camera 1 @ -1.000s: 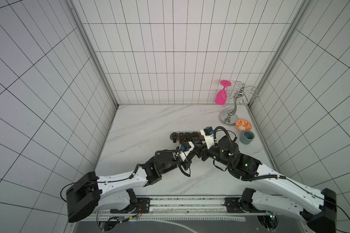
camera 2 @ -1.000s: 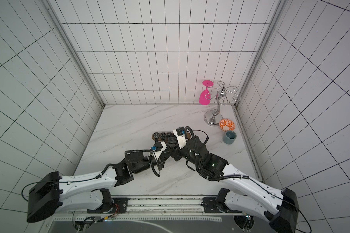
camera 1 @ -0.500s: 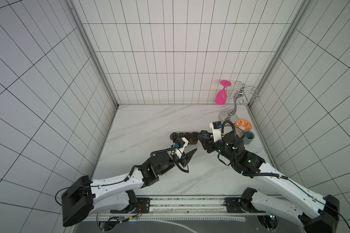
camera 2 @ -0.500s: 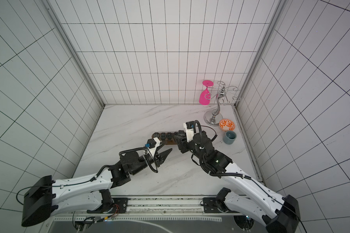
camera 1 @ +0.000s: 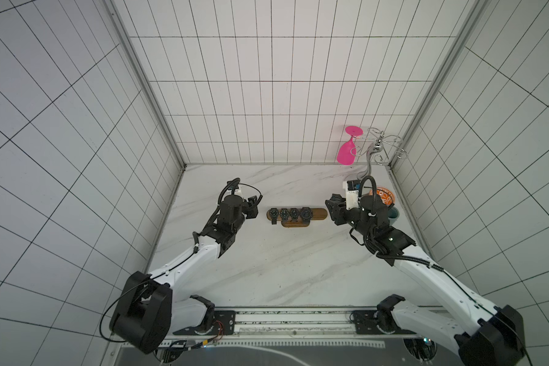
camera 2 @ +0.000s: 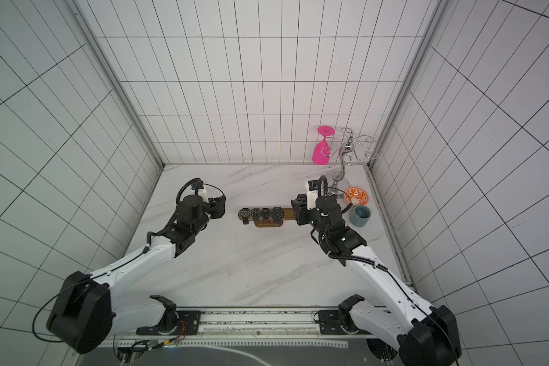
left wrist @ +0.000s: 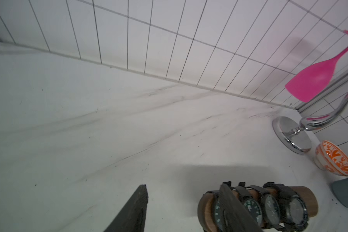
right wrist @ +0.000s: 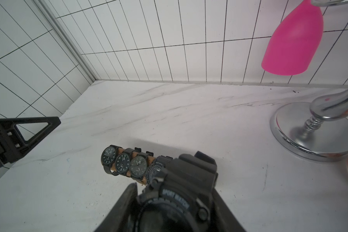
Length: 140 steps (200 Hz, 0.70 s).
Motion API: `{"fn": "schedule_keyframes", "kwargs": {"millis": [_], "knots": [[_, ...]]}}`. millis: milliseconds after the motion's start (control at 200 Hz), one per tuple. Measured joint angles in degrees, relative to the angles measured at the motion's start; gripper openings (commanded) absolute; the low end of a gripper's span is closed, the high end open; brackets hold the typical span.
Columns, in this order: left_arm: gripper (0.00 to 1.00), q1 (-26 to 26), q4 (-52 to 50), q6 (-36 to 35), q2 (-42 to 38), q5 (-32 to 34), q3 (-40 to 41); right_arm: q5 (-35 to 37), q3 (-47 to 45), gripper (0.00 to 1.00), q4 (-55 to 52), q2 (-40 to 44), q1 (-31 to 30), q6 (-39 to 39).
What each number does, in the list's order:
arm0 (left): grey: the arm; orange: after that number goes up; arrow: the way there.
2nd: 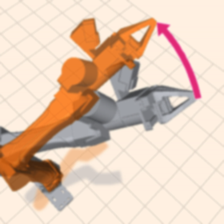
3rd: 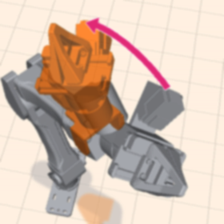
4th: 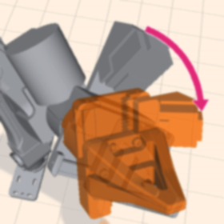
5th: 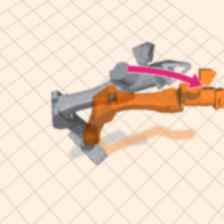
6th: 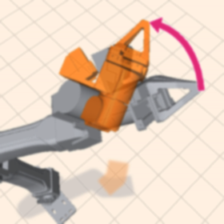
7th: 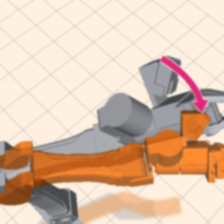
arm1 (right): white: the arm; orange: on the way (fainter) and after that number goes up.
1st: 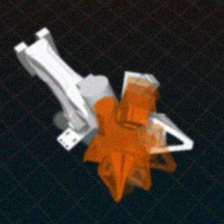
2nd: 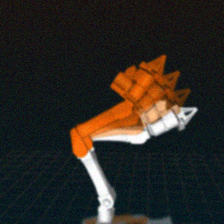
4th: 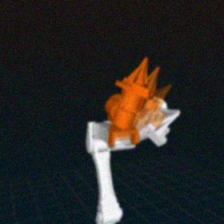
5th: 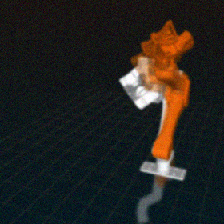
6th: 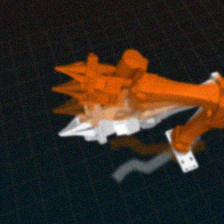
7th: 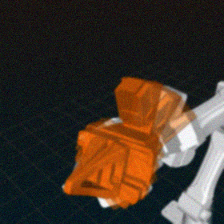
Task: Place watch on stand
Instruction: Place the watch on the stand.
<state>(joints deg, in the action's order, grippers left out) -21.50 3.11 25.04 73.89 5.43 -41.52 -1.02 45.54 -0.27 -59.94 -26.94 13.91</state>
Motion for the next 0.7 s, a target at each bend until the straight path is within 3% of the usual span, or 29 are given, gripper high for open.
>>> {"fn": "schedule_keyframes", "kwargs": {"millis": [240, 700], "knots": [[0.68, 2.9, -6.2, 3.7, 8.1, -11.4, -3.2, -3.3, -2.3, 0.41, 4.7, -3.2, 3.7, 0.8], [0.72, 3.4, -1.2, 7.6, 15.0, -23.7, -4.1, -5.6, -7.2, 0.41, 11.8, -11.7, 7.8, 1.6]]}}
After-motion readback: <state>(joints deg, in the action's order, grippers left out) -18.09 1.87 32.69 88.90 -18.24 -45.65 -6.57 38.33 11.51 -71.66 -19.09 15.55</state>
